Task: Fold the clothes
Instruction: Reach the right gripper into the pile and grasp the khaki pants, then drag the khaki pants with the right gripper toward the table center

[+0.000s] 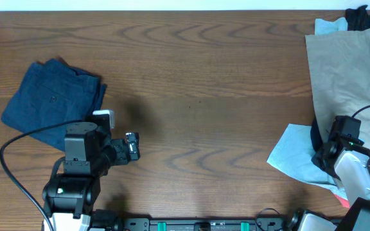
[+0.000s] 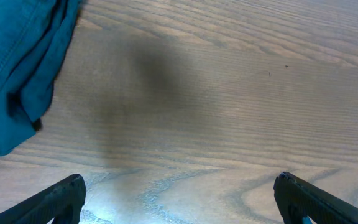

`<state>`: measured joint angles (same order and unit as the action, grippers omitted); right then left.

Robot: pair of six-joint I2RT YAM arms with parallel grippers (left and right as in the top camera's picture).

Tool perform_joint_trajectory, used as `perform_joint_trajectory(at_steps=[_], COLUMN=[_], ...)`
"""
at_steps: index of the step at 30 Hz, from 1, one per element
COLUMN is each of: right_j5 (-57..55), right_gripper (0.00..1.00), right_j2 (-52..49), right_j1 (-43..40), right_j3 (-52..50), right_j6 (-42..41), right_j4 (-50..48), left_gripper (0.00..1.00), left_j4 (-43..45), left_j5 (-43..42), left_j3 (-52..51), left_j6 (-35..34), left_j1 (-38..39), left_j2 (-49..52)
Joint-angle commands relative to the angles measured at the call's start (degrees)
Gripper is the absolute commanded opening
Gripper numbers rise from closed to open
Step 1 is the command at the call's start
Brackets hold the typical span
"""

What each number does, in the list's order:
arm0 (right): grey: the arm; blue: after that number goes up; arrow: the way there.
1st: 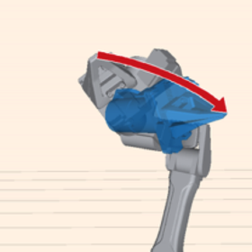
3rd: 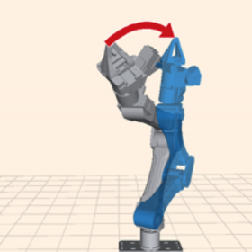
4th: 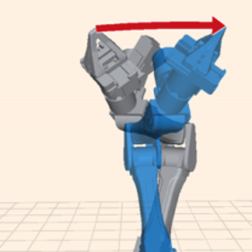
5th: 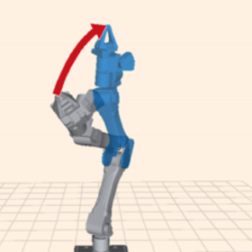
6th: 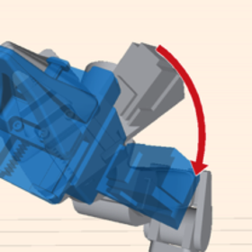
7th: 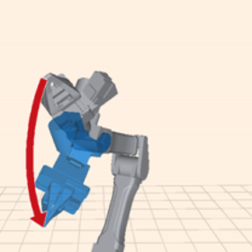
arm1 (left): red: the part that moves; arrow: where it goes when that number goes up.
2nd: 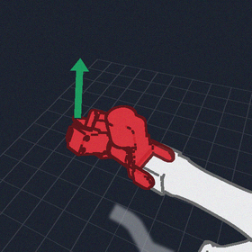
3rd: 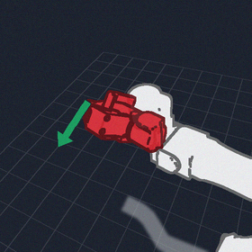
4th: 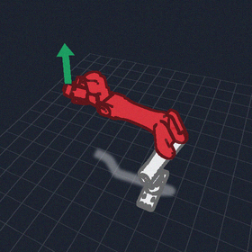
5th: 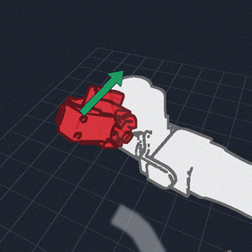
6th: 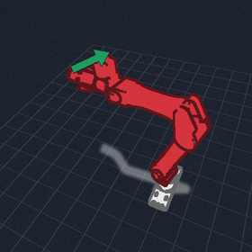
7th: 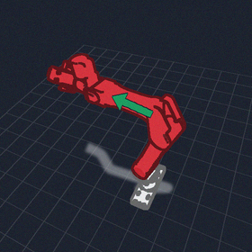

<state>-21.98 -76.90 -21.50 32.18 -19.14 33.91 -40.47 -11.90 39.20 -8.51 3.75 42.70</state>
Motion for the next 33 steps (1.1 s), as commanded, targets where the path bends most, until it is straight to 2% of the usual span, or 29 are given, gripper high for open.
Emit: perform_joint_trajectory(at_steps=[1,7,13,18,22,24,29,33], right_j5=[-1.49,8.76,24.85,33.07,38.73,46.42,66.51,68.91], right_gripper=[0.01,0.01,0.01,0.01,0.01,0.01,0.01,0.01], right_j2=[-0.37,0.37,3.61,3.93,3.93,3.93,3.96,3.93], right_j1=[-0.46,-0.46,0.28,2.05,3.69,4.59,6.03,9.38], right_j3=[-0.28,3.89,17.75,23.67,24.06,24.98,31.30,33.99], right_j6=[-0.55,3.67,10.27,15.26,17.33,21.38,25.03,23.89], right_j4=[-0.35,2.58,13.81,17.66,17.79,17.29,15.06,13.40], left_gripper=[0.98,0.98,0.98,0.98,0.98,0.98,0.98,0.98], left_j4=[0.00,0.00,0.00,0.00,0.00,0.00,0.00,0.00], left_j5=[-0.55,-0.55,-0.55,-0.55,-0.55,-0.55,-0.55,-0.55], left_j3=[1.53,1.53,1.53,1.53,1.53,1.53,1.53,1.53], left_j6=[0.79,0.79,0.79,0.79,0.79,0.79,0.79,0.79], left_j1=[-0.35,-0.35,-0.35,-0.35,-0.35,-0.35,-0.35,-0.35], left_j2=[-0.04,-0.04,-0.04,-0.04,-0.04,-0.04,-0.04,-0.04])
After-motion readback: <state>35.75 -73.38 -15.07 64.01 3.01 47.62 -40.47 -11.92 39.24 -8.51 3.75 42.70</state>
